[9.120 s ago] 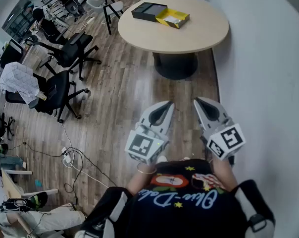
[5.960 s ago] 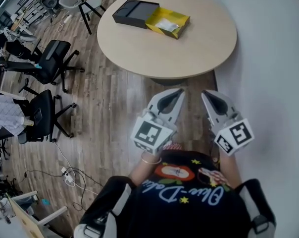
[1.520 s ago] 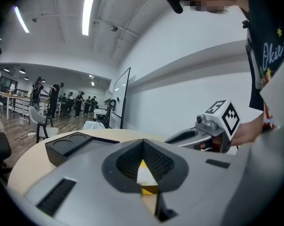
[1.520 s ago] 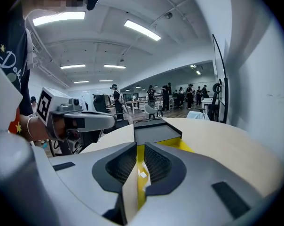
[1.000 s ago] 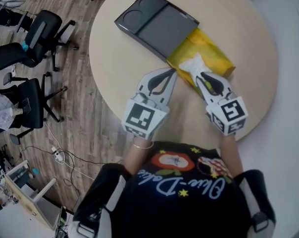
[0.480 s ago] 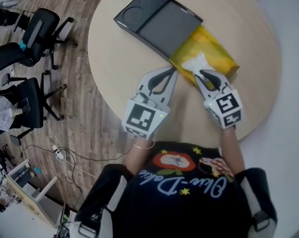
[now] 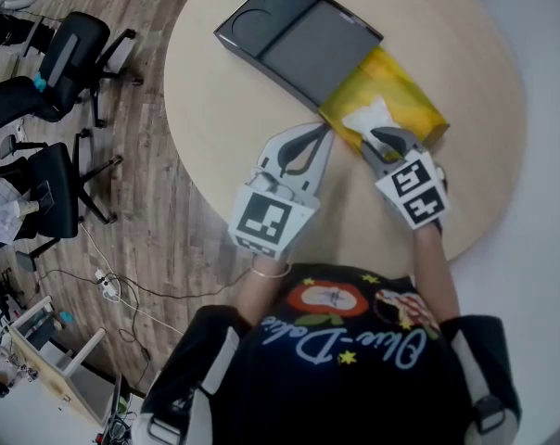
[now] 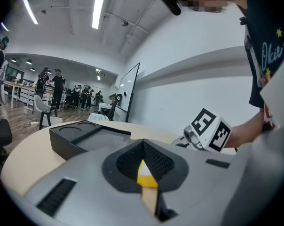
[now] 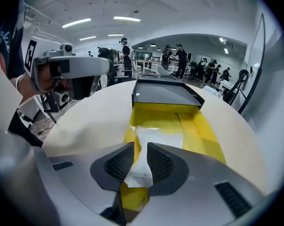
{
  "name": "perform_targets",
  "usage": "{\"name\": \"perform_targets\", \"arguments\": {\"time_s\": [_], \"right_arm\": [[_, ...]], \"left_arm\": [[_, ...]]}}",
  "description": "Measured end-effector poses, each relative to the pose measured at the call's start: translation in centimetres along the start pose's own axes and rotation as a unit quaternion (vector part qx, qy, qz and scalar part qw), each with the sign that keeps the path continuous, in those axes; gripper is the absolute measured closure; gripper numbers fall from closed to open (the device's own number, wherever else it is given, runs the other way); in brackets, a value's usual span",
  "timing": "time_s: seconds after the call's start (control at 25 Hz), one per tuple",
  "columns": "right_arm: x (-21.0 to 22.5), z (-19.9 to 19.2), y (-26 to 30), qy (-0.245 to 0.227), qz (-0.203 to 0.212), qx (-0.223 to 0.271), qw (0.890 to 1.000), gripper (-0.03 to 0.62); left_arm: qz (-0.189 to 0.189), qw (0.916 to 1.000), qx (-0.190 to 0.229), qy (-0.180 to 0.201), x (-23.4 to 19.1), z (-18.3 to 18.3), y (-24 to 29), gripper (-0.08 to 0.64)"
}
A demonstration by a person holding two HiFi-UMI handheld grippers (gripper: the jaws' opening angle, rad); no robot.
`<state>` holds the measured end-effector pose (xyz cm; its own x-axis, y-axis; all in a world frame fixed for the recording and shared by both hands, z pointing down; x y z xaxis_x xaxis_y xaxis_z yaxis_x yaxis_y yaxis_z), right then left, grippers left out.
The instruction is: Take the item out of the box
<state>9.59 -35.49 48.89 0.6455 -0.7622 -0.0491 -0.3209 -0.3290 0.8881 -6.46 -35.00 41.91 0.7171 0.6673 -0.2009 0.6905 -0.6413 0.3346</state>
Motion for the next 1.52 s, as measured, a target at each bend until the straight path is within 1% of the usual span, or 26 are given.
{"name": "perform_targets", "arguments": {"time_s": [0.16,0.32,0.48,0.72,0.88,1.0,1.12,1.2,1.36,1.52], "right_arm": [[0.2,0.6,0.9,-0.022,-0.012,-0.036,0.999,0.529],[0.6,0.0,1.9,-0.035,-0.027,-0.061,0.997,0.529],[0.3,0.1,1.7,-0.033,-0.038,-0.062,0.997,0.531],[0.2,0.2,1.5,-0.022,-0.041,-0.036,0.998,0.586],[0.3,-0.3,0.9,-0.003,-0.050,-0.004,0.999,0.591],[0.1,0.1,-0.4,0.016,-0.057,0.031,0.998,0.592],[0.2,0.4,-1.9,0.041,-0.068,0.072,0.994,0.592],[0.4,0.4,-3.2,0.059,-0.075,0.104,0.990,0.592],[0.7,0.7,-6.0,0.092,-0.081,0.173,0.977,0.592],[0.5,0.5,-8.6,0.109,-0.083,0.217,0.966,0.592]], "left_arm": [[0.001,1.0000,0.003,-0.003,-0.4,0.3,-0.3,0.575],[0.003,1.0000,0.005,-0.003,-0.4,0.3,-0.3,0.575],[0.005,1.0000,0.007,-0.003,-0.4,0.4,-1.0,0.575],[0.003,1.0000,0.006,0.004,0.0,0.7,-1.1,0.575],[0.001,0.9996,0.004,0.027,0.6,0.6,-0.9,0.575],[0.000,0.9998,0.004,0.022,0.9,1.2,-1.2,0.575],[-0.001,0.9996,0.004,0.029,1.5,1.6,-1.3,0.575],[-0.002,0.9992,0.002,0.039,2.1,1.8,-1.3,0.575],[-0.002,0.9972,-0.003,0.074,2.9,2.4,-1.2,0.575],[-0.002,0.9959,-0.002,0.090,4.1,3.1,-1.4,0.575]]}}
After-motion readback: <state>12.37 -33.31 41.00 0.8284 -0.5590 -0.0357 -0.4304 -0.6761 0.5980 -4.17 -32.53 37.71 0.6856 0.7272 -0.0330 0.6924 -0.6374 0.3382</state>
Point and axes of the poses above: the fingertips, and each gripper's own axes: y forward along the fingers, x to its right, z out of its top, the point moved 7 cm from there along -y, backward along the fingers, and after that the axes turned 7 degrees about -x, right-handed, at the moved point
